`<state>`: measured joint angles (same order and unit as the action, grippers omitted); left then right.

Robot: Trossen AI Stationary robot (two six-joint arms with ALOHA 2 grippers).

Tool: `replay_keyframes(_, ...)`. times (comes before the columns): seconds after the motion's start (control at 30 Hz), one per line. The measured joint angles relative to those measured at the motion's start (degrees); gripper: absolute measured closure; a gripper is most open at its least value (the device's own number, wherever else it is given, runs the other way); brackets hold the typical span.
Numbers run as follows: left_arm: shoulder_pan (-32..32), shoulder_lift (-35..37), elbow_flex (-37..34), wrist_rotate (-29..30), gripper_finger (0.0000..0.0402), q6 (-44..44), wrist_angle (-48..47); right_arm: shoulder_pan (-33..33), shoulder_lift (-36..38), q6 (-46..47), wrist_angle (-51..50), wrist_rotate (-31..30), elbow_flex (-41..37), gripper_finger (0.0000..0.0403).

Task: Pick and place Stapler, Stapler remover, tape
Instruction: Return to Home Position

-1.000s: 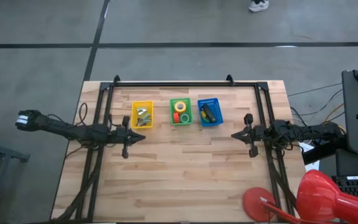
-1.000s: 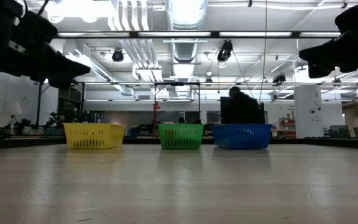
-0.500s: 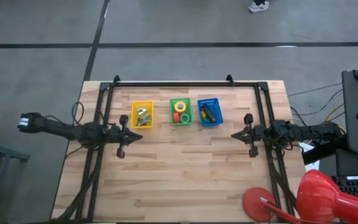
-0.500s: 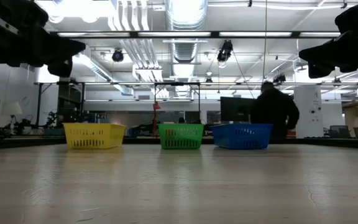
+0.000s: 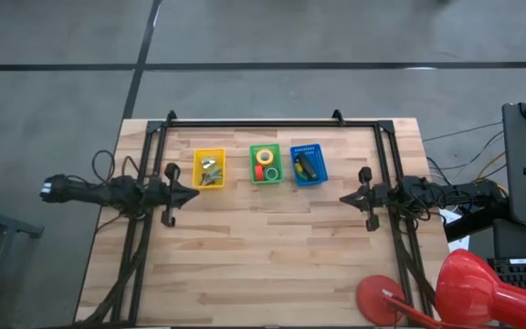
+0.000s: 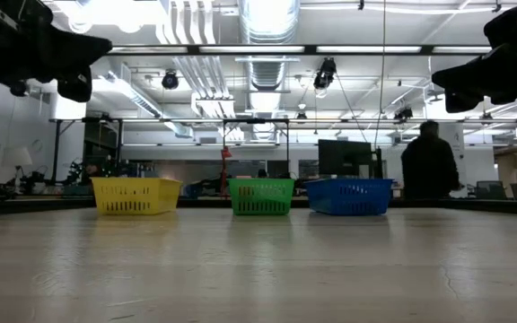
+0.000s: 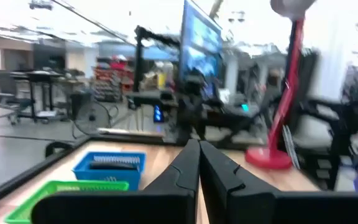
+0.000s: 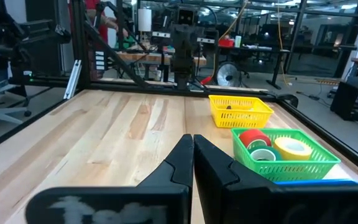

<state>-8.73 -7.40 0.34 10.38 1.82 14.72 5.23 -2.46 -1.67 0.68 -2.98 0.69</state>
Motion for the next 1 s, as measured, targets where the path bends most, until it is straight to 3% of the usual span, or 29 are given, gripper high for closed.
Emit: replay_keyframes(1.0,0.00,0.09,0.00,0.84,0.0388,0.79,-0.28,0.00,0.02,0.03,-0.01,0.00,0.02,0.0394)
